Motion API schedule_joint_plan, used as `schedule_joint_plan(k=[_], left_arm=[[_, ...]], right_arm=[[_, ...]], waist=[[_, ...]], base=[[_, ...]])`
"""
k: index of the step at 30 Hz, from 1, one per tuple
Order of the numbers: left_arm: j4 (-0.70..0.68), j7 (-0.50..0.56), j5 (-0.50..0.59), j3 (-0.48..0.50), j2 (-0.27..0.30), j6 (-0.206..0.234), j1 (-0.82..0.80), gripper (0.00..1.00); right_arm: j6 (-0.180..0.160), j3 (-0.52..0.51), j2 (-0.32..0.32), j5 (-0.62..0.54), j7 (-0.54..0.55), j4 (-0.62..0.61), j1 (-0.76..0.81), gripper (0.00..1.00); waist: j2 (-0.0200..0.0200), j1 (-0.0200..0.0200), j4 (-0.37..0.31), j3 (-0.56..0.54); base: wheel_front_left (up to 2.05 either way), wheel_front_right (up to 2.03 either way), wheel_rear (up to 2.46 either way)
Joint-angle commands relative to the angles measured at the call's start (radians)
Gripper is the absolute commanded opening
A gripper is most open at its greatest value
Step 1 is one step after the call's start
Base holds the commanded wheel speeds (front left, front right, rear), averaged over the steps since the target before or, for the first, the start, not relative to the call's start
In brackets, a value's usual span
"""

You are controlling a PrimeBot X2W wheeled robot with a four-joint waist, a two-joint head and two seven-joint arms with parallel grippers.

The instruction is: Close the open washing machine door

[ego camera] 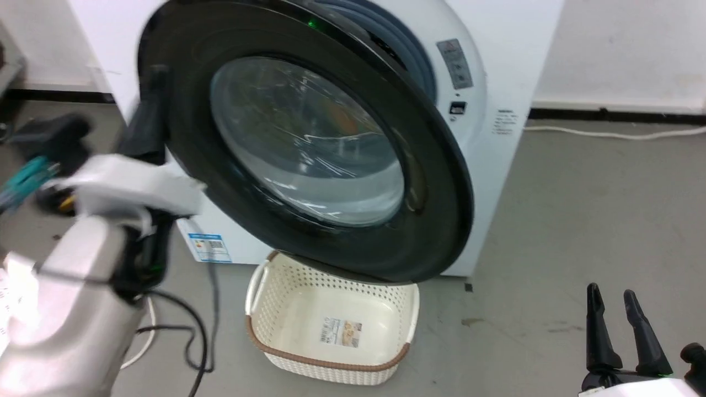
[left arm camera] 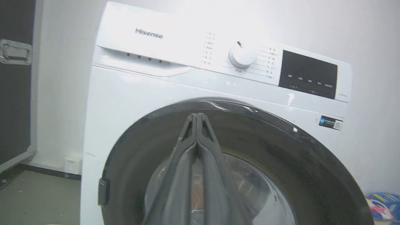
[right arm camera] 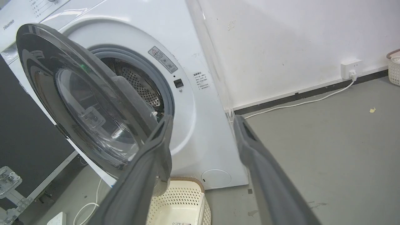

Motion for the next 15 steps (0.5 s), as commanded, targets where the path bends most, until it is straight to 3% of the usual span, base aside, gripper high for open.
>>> schedule_joint_plan(k=[1,4,8,15], left_arm=[[-0.041,-0.005,0.058,0.07,0.0,0.029,0.066,0.0],[-0.124,-0.005,0.172,0.191,-0.018,0.057,0.171,0.0],[-0.213,-0.005,0.305,0.31,-0.073,0.057,0.317,0.0],[-0.235,-0.005,0.443,0.368,-0.151,-0.002,0.522,0.0]], right_arm=[[0.001,0.003,-0.001,-0.004,-0.004,0.0,0.009,1.0],[0.001,0.004,-0.001,-0.004,-0.004,0.001,0.011,1.0],[0.001,0.009,-0.001,-0.005,-0.004,0.001,0.015,1.0],[0.001,0.019,-0.001,-0.019,-0.004,-0.011,0.025,1.0]], waist=[[-0.0001,0.0001,0.018,-0.017],[-0.0001,0.0001,0.029,-0.024],[-0.0001,0.0001,0.036,-0.028],[-0.0001,0.0001,0.035,-0.033]], base=[[0.0,0.0,0.0],[0.0,0.0,0.0],[0.0,0.0,0.0],[0.0,0.0,0.0]])
